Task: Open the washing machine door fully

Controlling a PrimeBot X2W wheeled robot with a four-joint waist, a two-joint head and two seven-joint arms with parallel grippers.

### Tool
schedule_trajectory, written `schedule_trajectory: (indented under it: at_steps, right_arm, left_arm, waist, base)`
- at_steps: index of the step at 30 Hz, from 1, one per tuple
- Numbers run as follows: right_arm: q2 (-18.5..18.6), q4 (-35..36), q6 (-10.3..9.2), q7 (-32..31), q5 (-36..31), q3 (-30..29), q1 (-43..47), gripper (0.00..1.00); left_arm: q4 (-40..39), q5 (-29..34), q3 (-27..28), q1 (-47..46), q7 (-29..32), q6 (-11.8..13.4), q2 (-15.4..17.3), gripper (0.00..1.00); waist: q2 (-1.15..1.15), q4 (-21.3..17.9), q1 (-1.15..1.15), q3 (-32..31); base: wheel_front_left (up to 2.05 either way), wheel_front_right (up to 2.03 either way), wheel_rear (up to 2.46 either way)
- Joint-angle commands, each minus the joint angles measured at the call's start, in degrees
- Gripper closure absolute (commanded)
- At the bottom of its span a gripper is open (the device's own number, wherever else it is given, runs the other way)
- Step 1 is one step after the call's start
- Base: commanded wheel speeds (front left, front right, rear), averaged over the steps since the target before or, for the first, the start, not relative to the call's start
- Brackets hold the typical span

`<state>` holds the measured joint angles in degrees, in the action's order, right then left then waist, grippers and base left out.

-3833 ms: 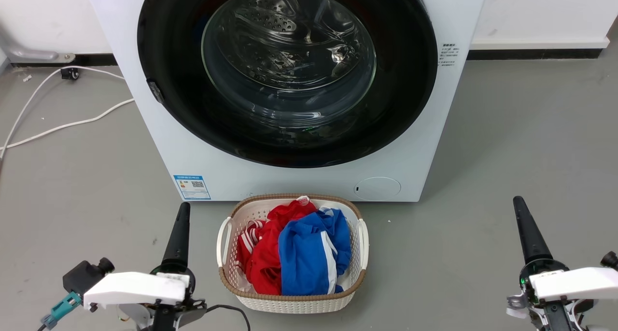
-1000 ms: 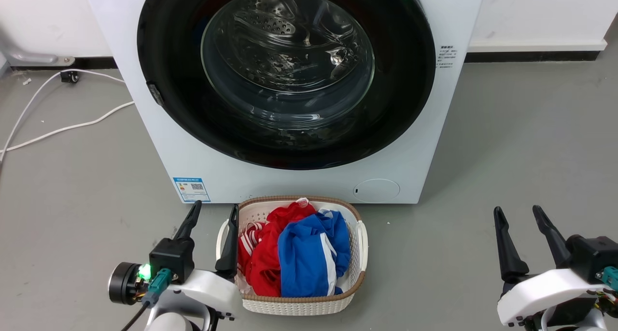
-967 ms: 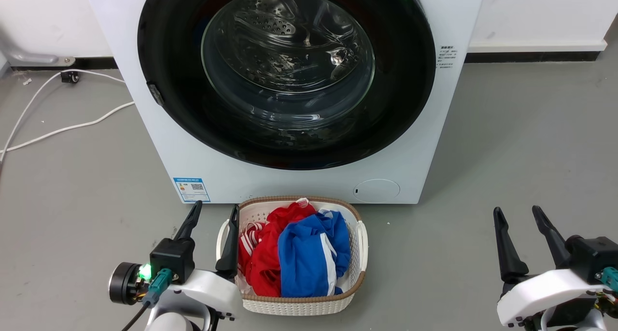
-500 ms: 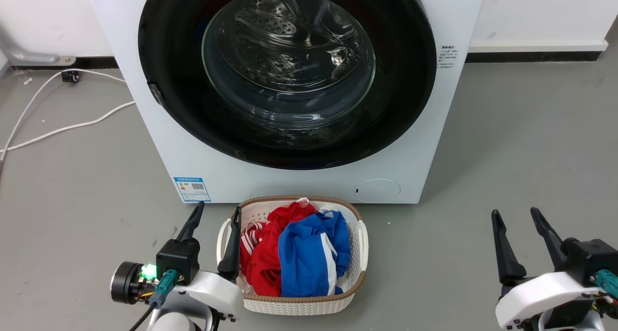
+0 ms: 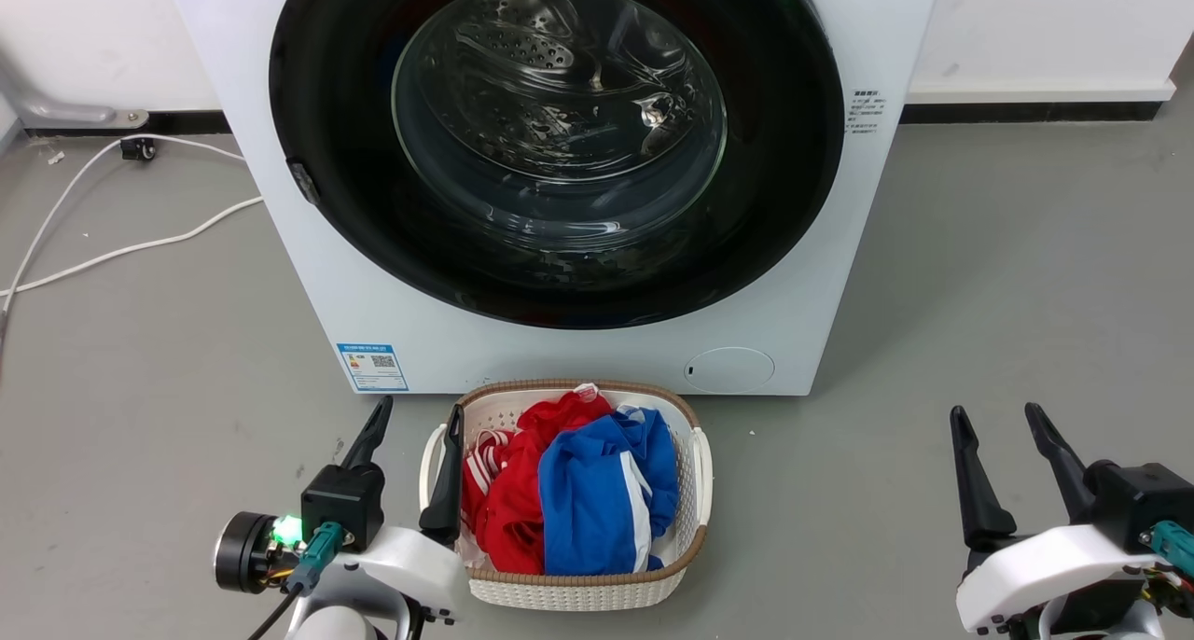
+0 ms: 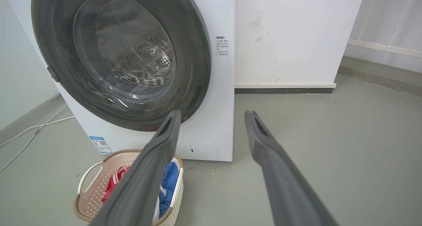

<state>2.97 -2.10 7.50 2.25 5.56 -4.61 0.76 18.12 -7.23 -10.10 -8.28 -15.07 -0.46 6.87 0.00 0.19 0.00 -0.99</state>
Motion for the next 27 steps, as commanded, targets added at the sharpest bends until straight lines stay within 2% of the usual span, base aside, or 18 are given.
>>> schedule_trajectory:
  at_steps: [1, 2, 3, 4, 5, 7, 9, 17, 20, 23, 27]
  right_arm:
    - [-0.14, -0.13, -0.01, 0.25, 0.17, -0.01, -0.58, 0.00]
    - [-0.14, -0.23, -0.01, 0.28, 0.22, 0.02, -0.55, 0.00]
    - [-0.14, -0.30, -0.01, 0.23, 0.16, 0.08, -0.58, 0.31]
    - [-0.14, -0.38, -0.01, 0.14, 0.46, 0.15, -0.64, 0.73]
    - [-0.14, -0.65, -0.01, -0.14, 1.59, 0.15, -0.78, 1.00]
    - [-0.14, -0.82, -0.01, -0.19, 3.13, -0.18, -0.91, 1.00]
    - [-0.13, -1.41, -0.01, -0.44, 8.56, -0.78, -1.04, 1.00]
    - [-0.08, -5.43, -0.01, -4.02, 54.24, -0.66, -3.11, 1.00]
    - [-0.07, -6.87, 0.00, -4.91, 67.22, -1.91, -4.68, 1.00]
    - [-0.05, -8.70, 0.00, -6.07, 75.19, -4.06, -7.22, 1.00]
    - [0.05, -12.23, 0.00, -8.48, 81.37, -7.29, -11.77, 1.00]
  left_arm:
    - [0.12, -0.23, -0.02, -0.69, -0.14, 0.21, 0.31, 0.00]
    - [0.18, -0.28, -0.07, -0.73, -0.14, 0.25, 0.33, 0.00]
    - [0.24, -0.36, -0.12, -0.74, -0.14, 0.29, 0.36, 0.00]
    - [0.30, -0.42, -0.15, -0.74, -0.15, 0.32, 0.39, 0.00]
    - [0.38, -0.43, -0.25, -0.87, -0.15, 0.40, 0.46, 0.00]
    - [0.28, -0.50, -0.33, -0.89, -0.14, 0.54, 0.48, 0.00]
    - [0.22, -0.65, -0.35, -0.84, -0.14, 0.56, 0.58, 0.00]
    - [0.03, -1.01, -0.77, -0.74, -0.14, 0.85, 0.60, 0.00]
    - [-0.11, -1.16, -0.91, -0.86, -0.14, 1.02, 0.59, 0.00]
    - [-0.35, -1.32, -1.04, -1.03, -0.14, 1.03, 0.63, 0.00]
    - [-0.96, -1.25, -1.21, -1.49, -0.14, 1.37, 0.65, 0.00]
  waist:
    - [0.00, 0.01, 0.00, 0.00]
    - [0.00, 0.02, 0.00, 0.00]
    - [0.00, 0.03, 0.00, -0.01]
    - [0.00, 0.06, 0.00, -0.02]
    - [0.00, 0.12, 0.00, -0.07]
    - [0.00, 0.17, 0.00, -0.09]
    - [0.00, 0.22, 0.00, -0.14]
    - [0.00, 0.39, 0.00, -0.03]
    - [0.00, 0.42, 0.00, 0.16]
    - [0.00, 0.44, 0.00, 0.49]
    - [0.00, 0.53, 0.00, 1.89]
  base:
    - [0.00, 0.00, 0.00]
    - [0.00, 0.00, 0.00]
    - [0.00, 0.00, 0.00]
    - [0.00, 0.00, 0.00]
    - [0.00, 0.00, 0.00]
    - [0.00, 0.00, 0.00]
    - [0.00, 0.00, 0.00]
    - [0.00, 0.00, 0.00]
    - [0.00, 0.00, 0.00]
    - [0.00, 0.00, 0.00]
    - [0.00, 0.00, 0.00]
